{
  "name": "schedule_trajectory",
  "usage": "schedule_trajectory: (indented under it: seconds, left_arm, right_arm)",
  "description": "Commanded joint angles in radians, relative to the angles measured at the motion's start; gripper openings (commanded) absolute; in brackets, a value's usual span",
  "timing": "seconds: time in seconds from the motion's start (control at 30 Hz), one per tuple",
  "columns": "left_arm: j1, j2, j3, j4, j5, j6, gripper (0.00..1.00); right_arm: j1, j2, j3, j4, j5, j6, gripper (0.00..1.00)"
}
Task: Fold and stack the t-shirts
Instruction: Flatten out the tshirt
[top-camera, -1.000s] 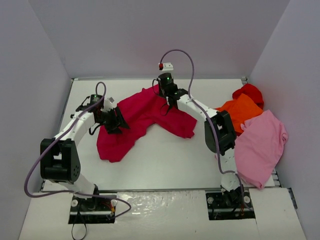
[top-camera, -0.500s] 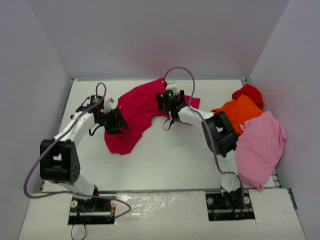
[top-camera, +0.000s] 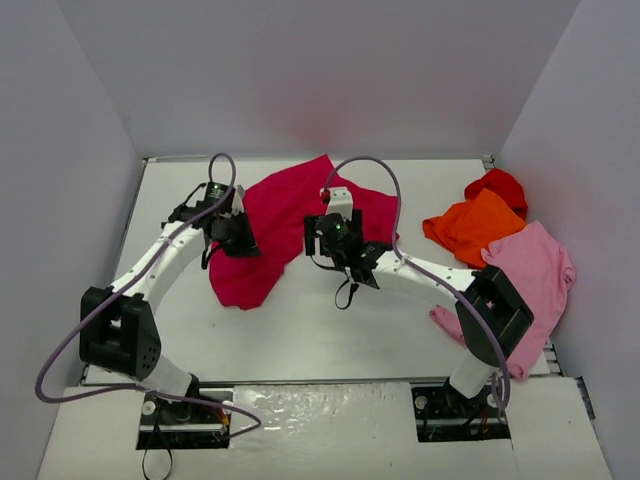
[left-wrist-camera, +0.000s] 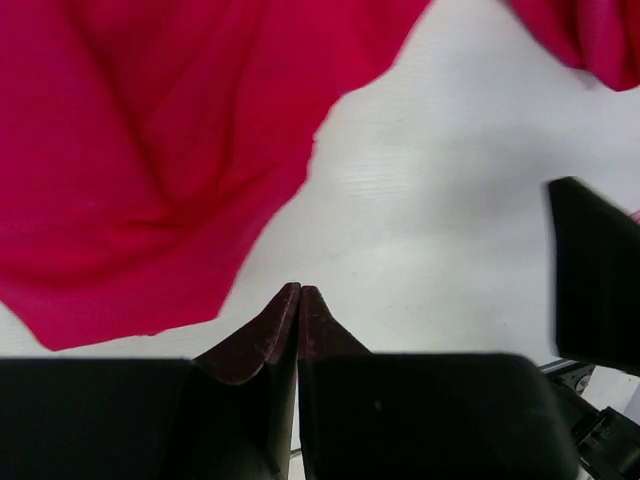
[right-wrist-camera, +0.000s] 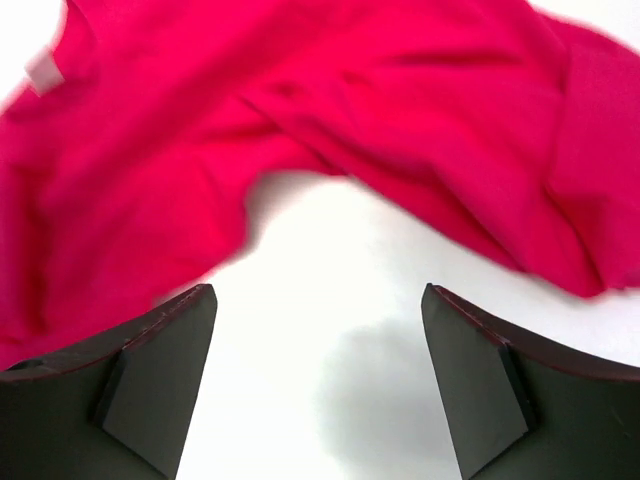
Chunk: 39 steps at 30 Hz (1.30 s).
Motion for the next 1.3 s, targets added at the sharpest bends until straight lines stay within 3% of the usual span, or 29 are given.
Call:
schedule_trajectory:
  seconds: [0.0, 0.13, 0.23, 0.37, 0.53, 0.6, 0.7, 0.97, 1.27]
  left_arm:
    - [-0.139, 0.033, 0.112, -0.048, -0.186, -0.097, 0.00]
    - [-0.240, 0.042, 0.046, 0.095, -0.387, -0.124, 0.00]
    - [-0.251, 0.073, -0.003, 0.160, -0.385, -0.150, 0.00]
    - [-0.264, 0.104, -0.066, 0.191, -0.397, -0.166, 0.00]
    - [-0.279, 0.119, -0.013, 0.024, -0.621, -0.155, 0.00]
    - [-0.324, 0.136, 0.080, -0.117, -0.837, -0.160, 0.06]
    - [-0.374, 0.177, 0.189, -0.274, -1.034, -0.194, 0.15]
    - [-0.395, 0.295, 0.217, -0.284, -1.026, -0.183, 0.18]
    - [-0.394, 0.337, 0.162, -0.131, -0.791, -0.165, 0.18]
  right_arm:
    - [-0.015, -0.098, -0.098, -0.036, 0.127, 0.124, 0.88]
    - [-0.033, -0.084, -0.120, -0.044, 0.198, 0.113, 0.91]
    - [-0.079, -0.055, -0.104, -0.073, 0.216, 0.117, 0.91]
    - [-0.193, -0.012, -0.100, -0.070, 0.116, 0.139, 0.91]
    - [-0.251, 0.043, -0.086, -0.047, 0.040, 0.138, 0.92]
    - [-0.272, 0.076, -0.070, -0.033, 0.034, 0.132, 0.93]
    - [-0.331, 0.118, -0.053, -0.011, -0.032, 0.144, 0.93]
    - [-0.415, 0.159, -0.005, 0.014, -0.116, 0.134, 0.92]
    - [-0.439, 0.153, 0.016, 0.001, -0.101, 0.112, 0.89]
